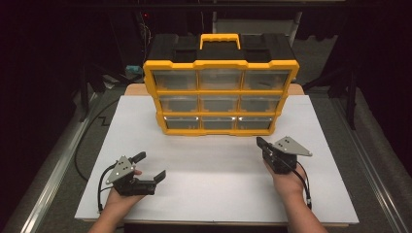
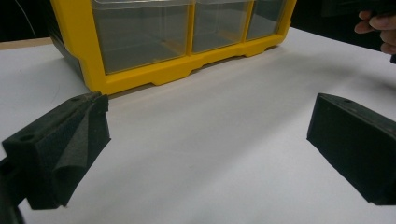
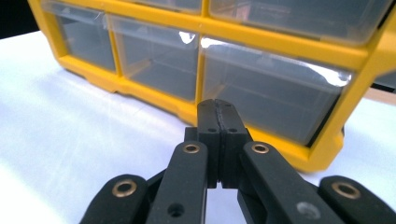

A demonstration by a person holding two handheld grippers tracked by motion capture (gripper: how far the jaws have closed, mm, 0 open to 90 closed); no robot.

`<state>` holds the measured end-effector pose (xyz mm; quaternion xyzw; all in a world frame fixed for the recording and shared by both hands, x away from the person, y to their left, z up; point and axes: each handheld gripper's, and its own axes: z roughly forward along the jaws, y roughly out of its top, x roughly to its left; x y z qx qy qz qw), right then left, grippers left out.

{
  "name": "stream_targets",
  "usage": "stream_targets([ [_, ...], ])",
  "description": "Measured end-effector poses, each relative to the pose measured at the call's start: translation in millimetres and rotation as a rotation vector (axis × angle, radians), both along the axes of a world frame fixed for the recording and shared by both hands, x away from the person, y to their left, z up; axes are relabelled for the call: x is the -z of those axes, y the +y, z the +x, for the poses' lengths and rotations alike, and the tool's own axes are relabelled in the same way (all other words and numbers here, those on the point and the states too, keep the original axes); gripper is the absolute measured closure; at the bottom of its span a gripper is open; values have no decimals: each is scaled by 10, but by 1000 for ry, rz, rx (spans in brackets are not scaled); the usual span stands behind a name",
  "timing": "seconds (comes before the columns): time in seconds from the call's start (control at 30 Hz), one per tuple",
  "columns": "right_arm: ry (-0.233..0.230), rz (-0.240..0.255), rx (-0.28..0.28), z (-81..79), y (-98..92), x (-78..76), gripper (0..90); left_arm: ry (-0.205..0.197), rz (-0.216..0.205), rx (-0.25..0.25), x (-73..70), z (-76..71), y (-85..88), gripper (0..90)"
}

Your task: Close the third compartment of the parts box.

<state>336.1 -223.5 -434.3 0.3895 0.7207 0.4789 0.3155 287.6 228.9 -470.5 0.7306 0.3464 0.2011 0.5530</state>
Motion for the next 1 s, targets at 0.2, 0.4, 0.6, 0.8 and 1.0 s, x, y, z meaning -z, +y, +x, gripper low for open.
stream_targets([
  [0.2,6,12,-4,-236,-102,84,900,4,-3,-11,-1,-1,19,5],
  [0.4,-25,55,-1,-500,-251,119,900,16,-4,-16,6,5,23,5],
  [0.6,30,63,-32,-526,-262,213,760,19,-1,-18,10,10,12,5],
  [0.8,58,77,-61,-458,-291,235,470,19,7,-17,13,10,14,5],
  [1.0,85,87,-74,-399,-319,249,158,21,14,-15,12,6,9,5],
])
